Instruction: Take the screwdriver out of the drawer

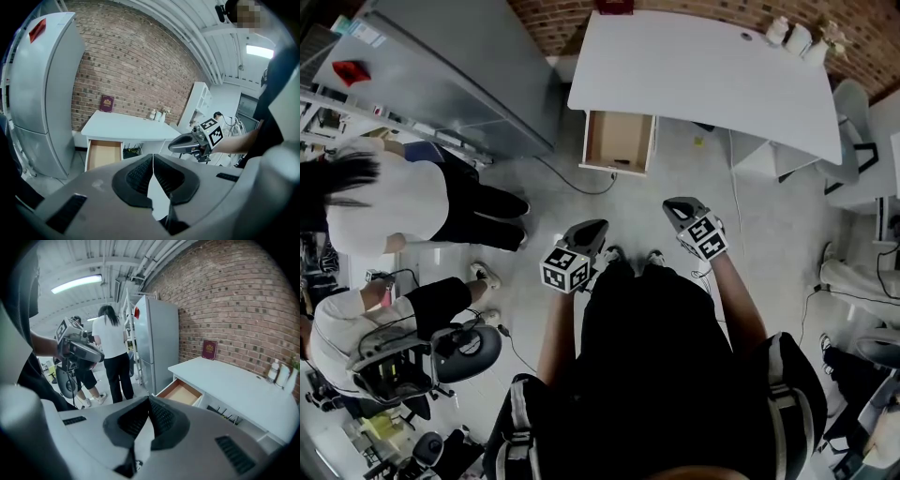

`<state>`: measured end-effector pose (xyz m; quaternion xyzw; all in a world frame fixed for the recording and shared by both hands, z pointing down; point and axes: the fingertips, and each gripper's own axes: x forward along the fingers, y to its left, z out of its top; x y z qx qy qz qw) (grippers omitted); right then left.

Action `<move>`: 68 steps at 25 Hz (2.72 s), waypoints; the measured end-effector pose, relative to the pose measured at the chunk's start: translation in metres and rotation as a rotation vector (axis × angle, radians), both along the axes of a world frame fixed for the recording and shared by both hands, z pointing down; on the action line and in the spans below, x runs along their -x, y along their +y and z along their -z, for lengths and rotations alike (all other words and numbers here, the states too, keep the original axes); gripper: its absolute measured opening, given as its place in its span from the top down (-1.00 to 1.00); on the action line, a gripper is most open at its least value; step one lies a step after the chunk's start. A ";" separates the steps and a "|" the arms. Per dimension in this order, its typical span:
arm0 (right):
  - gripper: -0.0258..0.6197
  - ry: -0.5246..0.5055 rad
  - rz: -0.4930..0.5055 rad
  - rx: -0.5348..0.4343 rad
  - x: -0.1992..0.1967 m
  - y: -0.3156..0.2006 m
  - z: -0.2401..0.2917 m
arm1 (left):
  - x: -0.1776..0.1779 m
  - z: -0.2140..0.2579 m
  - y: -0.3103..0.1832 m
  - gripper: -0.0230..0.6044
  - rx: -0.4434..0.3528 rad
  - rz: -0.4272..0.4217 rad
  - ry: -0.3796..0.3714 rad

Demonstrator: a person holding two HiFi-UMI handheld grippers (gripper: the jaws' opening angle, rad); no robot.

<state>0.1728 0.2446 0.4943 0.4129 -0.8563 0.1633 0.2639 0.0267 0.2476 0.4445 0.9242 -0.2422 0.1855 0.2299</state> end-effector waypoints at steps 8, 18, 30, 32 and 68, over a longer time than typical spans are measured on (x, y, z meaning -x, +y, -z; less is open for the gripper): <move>0.74 0.032 -0.004 0.033 0.003 -0.008 -0.006 | 0.003 -0.007 -0.016 0.87 0.019 -0.015 0.020; 0.74 0.061 -0.053 0.060 0.014 -0.041 -0.004 | 0.012 -0.003 -0.065 0.87 0.027 -0.069 0.046; 0.74 0.098 -0.068 0.082 0.053 -0.090 -0.014 | 0.045 -0.014 -0.129 0.87 0.053 -0.109 0.069; 0.74 0.106 -0.067 0.081 0.058 -0.097 -0.014 | 0.049 -0.016 -0.136 0.87 0.056 -0.116 0.076; 0.74 0.220 0.258 0.183 0.078 -0.167 -0.083 | 0.079 -0.038 -0.205 0.87 0.101 0.126 0.147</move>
